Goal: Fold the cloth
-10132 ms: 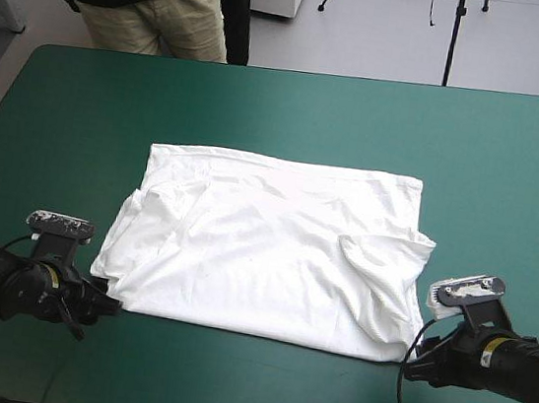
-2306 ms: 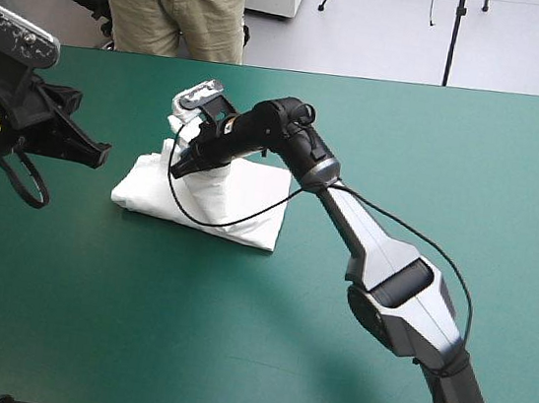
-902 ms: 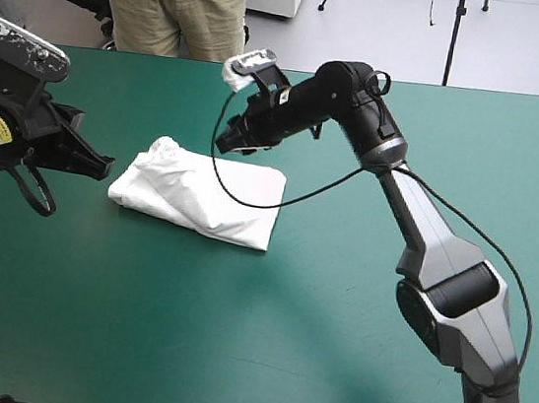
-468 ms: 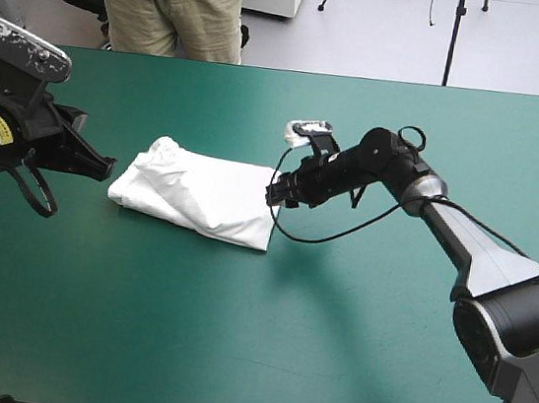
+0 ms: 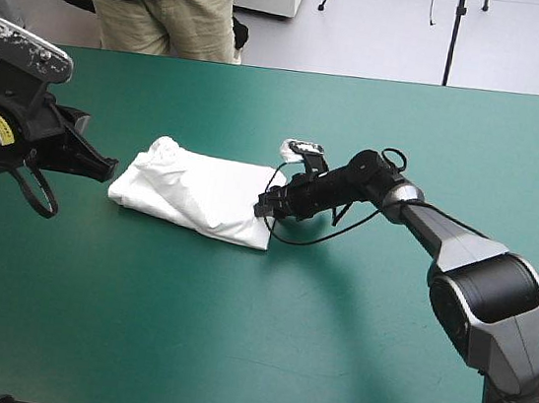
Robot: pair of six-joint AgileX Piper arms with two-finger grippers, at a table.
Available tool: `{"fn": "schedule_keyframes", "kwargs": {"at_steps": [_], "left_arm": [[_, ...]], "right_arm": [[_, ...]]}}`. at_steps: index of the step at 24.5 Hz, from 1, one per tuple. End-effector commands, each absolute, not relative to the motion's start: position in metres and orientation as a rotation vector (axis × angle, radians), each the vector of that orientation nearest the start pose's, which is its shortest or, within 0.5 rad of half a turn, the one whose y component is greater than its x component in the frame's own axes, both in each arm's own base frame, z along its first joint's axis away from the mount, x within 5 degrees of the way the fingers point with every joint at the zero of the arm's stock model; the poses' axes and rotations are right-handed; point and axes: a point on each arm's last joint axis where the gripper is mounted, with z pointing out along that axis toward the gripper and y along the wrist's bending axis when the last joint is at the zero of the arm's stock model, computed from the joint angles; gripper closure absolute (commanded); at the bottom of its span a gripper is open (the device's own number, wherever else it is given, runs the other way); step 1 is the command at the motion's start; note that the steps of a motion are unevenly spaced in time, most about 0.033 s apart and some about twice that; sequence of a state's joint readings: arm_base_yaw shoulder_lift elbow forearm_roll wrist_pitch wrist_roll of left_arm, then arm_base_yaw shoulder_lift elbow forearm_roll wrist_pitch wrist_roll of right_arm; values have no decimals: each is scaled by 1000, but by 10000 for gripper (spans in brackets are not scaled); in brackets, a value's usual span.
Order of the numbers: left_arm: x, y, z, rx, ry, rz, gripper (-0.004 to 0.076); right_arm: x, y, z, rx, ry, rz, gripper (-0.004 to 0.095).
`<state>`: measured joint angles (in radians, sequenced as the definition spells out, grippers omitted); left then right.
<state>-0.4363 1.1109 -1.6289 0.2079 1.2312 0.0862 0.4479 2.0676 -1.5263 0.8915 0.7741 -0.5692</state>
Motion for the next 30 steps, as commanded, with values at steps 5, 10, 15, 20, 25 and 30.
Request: {"fn": "schedule_keyframes", "kwargs": {"at_steps": [5, 10, 15, 20, 25, 30], "left_arm": [[159, -55, 508, 511, 2106, 43, 741], [159, -55, 508, 512, 2111, 44, 741], [158, -55, 507, 518, 2117, 43, 741], [157, -54, 506, 522, 2131, 47, 741], [157, -54, 506, 525, 2137, 49, 741], [158, -53, 506, 539, 2131, 78, 741]], "right_arm": [[377, 230, 231, -707, 2451, 939, 901], [384, 168, 272, -667, 2463, 534, 903], [367, 15, 318, -345, 2619, 25, 904], [328, -98, 330, 35, 2709, -221, 905], [313, -135, 321, 184, 2735, -264, 905], [302, -153, 301, 281, 2762, -340, 906]]}}
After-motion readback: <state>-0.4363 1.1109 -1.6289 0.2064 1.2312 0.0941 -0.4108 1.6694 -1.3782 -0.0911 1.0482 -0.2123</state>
